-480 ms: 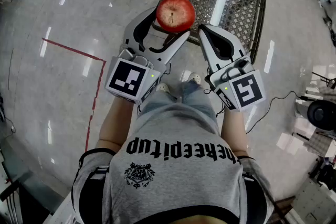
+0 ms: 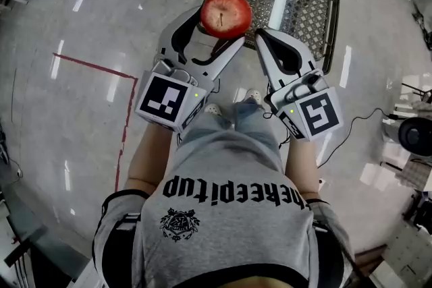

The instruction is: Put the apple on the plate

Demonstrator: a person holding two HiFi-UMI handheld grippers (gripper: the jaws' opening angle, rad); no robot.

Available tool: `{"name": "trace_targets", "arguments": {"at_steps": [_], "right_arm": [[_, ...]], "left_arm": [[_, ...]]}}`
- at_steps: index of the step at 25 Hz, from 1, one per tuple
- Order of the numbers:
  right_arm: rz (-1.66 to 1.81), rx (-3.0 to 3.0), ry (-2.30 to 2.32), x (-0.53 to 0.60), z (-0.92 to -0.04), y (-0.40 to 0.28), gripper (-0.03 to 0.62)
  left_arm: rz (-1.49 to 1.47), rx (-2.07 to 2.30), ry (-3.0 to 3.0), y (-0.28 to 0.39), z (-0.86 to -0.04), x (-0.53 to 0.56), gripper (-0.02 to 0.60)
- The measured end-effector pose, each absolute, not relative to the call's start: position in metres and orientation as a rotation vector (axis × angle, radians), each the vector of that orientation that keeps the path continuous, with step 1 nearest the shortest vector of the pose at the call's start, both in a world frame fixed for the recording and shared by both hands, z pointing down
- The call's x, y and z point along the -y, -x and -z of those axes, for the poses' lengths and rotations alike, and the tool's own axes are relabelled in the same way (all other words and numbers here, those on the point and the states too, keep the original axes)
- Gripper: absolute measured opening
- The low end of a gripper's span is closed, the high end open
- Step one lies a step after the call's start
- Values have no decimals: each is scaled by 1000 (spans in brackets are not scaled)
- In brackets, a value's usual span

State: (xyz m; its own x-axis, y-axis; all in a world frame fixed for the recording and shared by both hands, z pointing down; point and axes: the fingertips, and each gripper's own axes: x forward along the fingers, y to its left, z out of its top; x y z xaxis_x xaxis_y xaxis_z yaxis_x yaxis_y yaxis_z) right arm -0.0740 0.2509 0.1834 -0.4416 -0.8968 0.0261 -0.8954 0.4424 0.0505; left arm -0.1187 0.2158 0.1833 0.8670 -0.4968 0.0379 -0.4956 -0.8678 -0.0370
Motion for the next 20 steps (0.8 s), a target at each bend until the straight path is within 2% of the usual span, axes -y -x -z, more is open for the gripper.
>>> {"name": "trace_targets", "arguments": {"at_steps": [11, 20], "right_arm": [[11, 2588, -1731, -268, -182, 72, -2], [-8, 2604, -1699, -237, -189, 53, -2]], "left_arm": [[59, -746, 3016, 120, -189, -225, 379], [65, -774, 3035, 99, -195, -195, 379]]}}
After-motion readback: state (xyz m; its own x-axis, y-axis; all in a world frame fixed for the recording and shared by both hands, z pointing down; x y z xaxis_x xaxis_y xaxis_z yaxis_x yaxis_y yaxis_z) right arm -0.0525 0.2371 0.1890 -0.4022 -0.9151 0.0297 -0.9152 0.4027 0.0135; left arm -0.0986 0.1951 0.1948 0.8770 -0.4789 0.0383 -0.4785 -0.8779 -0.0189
